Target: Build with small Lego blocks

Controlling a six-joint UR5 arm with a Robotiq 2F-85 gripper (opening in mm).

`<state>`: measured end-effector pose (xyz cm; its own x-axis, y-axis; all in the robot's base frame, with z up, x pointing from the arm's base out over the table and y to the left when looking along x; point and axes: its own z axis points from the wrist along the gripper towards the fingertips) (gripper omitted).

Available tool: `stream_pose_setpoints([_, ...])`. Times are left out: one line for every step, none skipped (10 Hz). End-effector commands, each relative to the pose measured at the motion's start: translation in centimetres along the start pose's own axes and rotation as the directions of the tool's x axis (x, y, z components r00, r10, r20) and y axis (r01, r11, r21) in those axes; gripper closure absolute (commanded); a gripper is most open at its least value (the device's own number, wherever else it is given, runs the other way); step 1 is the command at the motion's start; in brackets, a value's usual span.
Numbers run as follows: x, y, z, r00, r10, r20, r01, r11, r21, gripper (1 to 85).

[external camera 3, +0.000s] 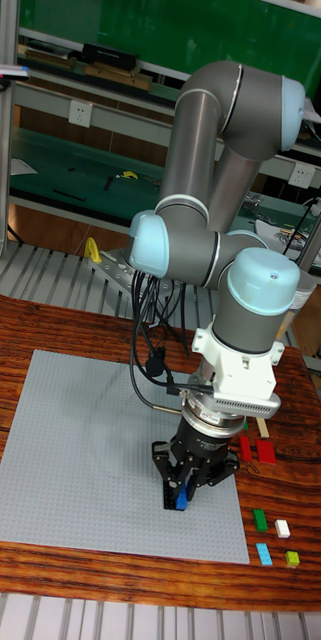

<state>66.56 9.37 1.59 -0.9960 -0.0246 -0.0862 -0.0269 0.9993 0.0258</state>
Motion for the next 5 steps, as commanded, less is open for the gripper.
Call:
stream_pose_setpoints([-0.13,-0.01,-0.12,1.0,0.014,0.003,-0.014,1.0,-0.013,84.3])
stream_pose_setpoints([-0.05,-0.04,-0.07,1.0,0.015,0.005,-0.014,1.0,-0.014,84.3])
stream_pose_setpoints([-0.05,-0.03,-0.07,1.0,0.016,0.005,-0.016,1.0,-0.014,84.3])
stream_pose_setpoints([-0.05,0.05,-0.06,1.0,0.019,0.005,-0.019,1.0,-0.017,84.3])
stream_pose_setpoints([0.01,0.08,-0.03,1.0,0.021,0.003,-0.021,1.0,-0.017,84.3])
